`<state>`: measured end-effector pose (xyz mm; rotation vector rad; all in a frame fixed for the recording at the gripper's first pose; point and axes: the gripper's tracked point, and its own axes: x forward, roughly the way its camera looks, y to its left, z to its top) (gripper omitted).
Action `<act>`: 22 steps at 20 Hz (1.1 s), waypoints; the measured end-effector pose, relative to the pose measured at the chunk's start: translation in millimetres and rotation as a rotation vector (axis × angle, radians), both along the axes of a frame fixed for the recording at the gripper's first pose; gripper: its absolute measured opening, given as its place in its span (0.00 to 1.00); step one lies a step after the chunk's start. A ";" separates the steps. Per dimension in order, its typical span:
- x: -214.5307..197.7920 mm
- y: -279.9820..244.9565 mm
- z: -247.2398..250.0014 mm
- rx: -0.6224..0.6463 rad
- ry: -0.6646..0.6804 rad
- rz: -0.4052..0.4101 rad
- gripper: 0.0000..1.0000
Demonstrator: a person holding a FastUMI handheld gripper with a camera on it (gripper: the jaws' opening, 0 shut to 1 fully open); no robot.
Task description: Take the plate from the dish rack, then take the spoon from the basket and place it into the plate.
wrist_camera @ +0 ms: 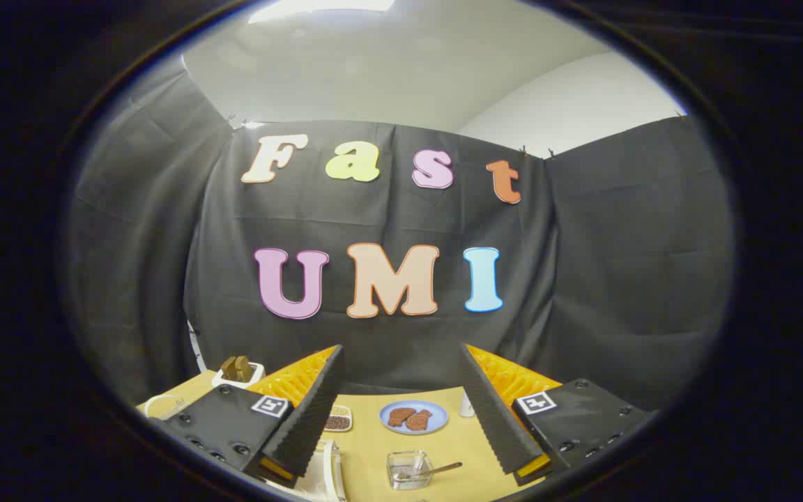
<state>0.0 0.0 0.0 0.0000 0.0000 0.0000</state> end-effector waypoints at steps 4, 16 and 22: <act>0.1 1.6 4.2 0.008 0.001 -0.003 1.00; 3.7 26.6 2.7 0.002 0.022 0.032 1.00; -1.5 47.5 6.3 0.004 0.014 0.067 1.00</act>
